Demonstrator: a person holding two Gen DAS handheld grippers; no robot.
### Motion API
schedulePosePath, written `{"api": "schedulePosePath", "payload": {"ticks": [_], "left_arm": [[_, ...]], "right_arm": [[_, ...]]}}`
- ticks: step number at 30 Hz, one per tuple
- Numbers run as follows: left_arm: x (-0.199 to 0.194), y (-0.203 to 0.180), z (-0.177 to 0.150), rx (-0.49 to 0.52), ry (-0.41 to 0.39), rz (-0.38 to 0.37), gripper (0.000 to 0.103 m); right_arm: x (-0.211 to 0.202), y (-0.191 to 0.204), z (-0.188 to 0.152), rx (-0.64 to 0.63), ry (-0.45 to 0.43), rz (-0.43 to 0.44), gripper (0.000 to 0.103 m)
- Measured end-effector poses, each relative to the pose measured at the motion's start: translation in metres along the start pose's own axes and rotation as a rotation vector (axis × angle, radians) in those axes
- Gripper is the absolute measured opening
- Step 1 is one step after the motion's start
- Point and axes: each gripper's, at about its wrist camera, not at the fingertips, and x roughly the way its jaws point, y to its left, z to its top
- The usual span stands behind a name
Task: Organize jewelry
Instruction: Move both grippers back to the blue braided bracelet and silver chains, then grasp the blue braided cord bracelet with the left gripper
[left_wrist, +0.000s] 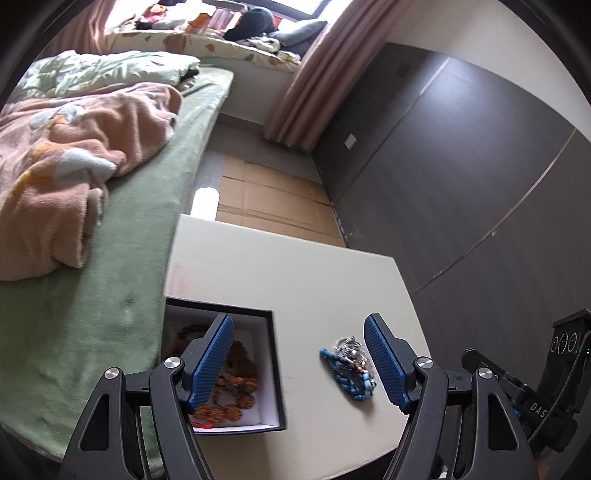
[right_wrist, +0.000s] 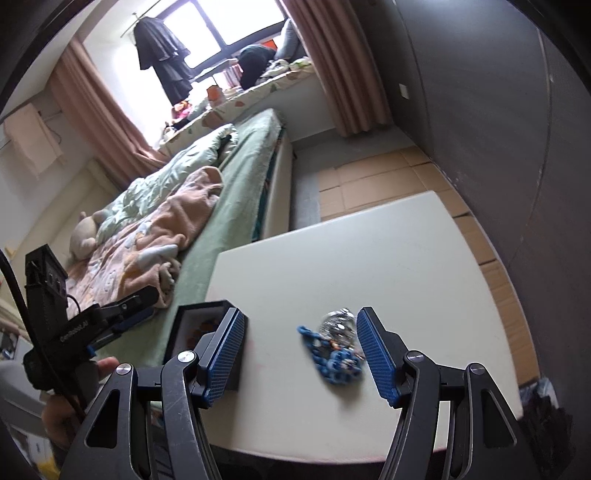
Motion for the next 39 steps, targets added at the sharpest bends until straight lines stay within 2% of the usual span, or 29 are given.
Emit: {"api": "schedulePosePath", "payload": {"ticks": [6,8,9,10,13,14,15,21,26,31,35,38,39], "left_arm": [[0.020,-0.032,-0.010,0.071,0.049,-0.015,0.074],[0.031,-0.043,-0.016,0.101,0.080,-0.018,0.074],[0.037,-0.047,-0.019,0.116,0.098,-0.020,0.074],[0.043,-0.053,-0.023,0.131,0.121,-0.023,0.074],[0.060,-0.066,-0.035,0.171,0.178,-0.024,0.074],[0.065,-0.069,-0.038,0.180,0.191,-0.024,0.074],[0.070,-0.073,-0.042,0.187,0.206,-0.024,0.074],[0.097,-0.090,-0.058,0.225,0.269,-0.016,0.074],[0.114,-0.101,-0.068,0.254,0.289,-0.005,0.073],[0.129,-0.112,-0.080,0.309,0.316,0.034,0.057],[0.137,-0.120,-0.089,0.356,0.334,0.053,0.046],[0.141,-0.125,-0.097,0.406,0.334,0.089,0.028],[0.142,-0.126,-0.099,0.417,0.334,0.100,0.016]], "right_arm": [[0.000,-0.039,-0.018,0.107,0.011,-0.014,0.064],[0.008,-0.053,-0.025,0.157,0.051,-0.016,0.065],[0.011,-0.057,-0.028,0.170,0.065,-0.021,0.070],[0.014,-0.061,-0.031,0.188,0.081,-0.030,0.081],[0.016,-0.073,-0.037,0.222,0.090,-0.048,0.089],[0.015,-0.076,-0.036,0.233,0.092,-0.055,0.094],[0.015,-0.079,-0.037,0.244,0.092,-0.060,0.103],[0.015,-0.109,-0.039,0.357,0.097,-0.099,0.103],[0.017,-0.127,-0.043,0.417,0.109,-0.115,0.103],[0.019,-0.137,-0.045,0.453,0.118,-0.094,0.103],[0.015,-0.138,-0.043,0.433,0.097,-0.146,0.103],[0.014,-0.135,-0.043,0.427,0.088,-0.142,0.103],[0.014,-0.135,-0.043,0.424,0.087,-0.146,0.103]]}}
